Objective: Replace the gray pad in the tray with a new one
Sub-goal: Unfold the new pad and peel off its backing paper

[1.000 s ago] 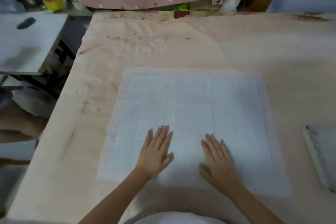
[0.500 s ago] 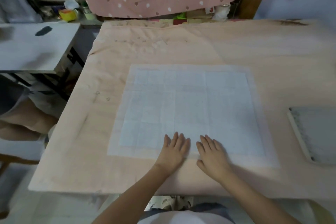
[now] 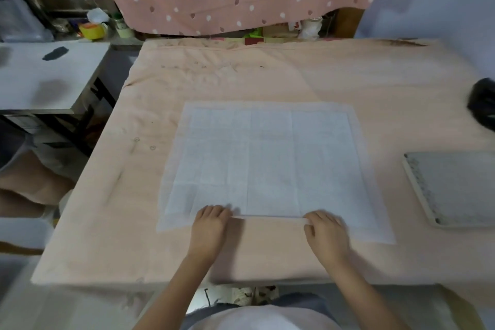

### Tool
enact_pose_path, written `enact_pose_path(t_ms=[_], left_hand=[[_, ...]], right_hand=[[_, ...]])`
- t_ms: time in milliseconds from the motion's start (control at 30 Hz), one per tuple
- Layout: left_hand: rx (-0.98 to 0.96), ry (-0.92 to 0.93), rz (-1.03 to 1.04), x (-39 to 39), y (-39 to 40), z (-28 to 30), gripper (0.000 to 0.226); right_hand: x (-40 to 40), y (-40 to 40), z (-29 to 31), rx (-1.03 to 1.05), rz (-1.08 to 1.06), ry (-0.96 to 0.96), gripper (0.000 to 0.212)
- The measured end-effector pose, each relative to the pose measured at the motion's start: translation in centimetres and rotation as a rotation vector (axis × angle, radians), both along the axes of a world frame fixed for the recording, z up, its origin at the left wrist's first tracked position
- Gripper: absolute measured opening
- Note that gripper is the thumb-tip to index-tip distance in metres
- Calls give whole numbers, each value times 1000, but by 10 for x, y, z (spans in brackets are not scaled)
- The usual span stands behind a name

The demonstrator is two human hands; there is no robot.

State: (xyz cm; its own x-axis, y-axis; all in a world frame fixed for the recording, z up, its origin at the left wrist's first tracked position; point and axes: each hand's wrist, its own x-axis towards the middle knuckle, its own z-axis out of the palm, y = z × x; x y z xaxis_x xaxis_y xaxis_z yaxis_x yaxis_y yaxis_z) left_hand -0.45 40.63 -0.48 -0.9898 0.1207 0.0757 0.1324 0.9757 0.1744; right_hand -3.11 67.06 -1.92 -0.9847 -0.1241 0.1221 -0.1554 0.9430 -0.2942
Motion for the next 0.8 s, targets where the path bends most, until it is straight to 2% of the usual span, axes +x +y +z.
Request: enact_pose_path(t_ms=[233, 333, 400, 533, 667, 733, 800], left_hand=[[29, 94, 30, 26, -11, 9, 22], [33, 140, -3, 31, -17, 12, 28], [48, 176, 15, 24, -17, 16, 26], [61, 194, 56, -15, -16, 31, 23], [21, 135, 88, -72, -18, 42, 17], [-10, 83, 98, -96, -21, 38, 6], [-48, 31, 92, -116, -25, 30, 8]], right_hand=[[21, 11, 16, 63, -67, 105, 27], [19, 21, 16, 81, -61, 217, 10], [13, 21, 19, 67, -71, 282, 23], [-17, 16, 33, 48, -84, 341, 27], [-63, 11, 45, 79, -67, 283, 12], [-82, 10, 46, 84, -60, 187, 9], [-99, 12, 42, 121, -42, 107, 8]])
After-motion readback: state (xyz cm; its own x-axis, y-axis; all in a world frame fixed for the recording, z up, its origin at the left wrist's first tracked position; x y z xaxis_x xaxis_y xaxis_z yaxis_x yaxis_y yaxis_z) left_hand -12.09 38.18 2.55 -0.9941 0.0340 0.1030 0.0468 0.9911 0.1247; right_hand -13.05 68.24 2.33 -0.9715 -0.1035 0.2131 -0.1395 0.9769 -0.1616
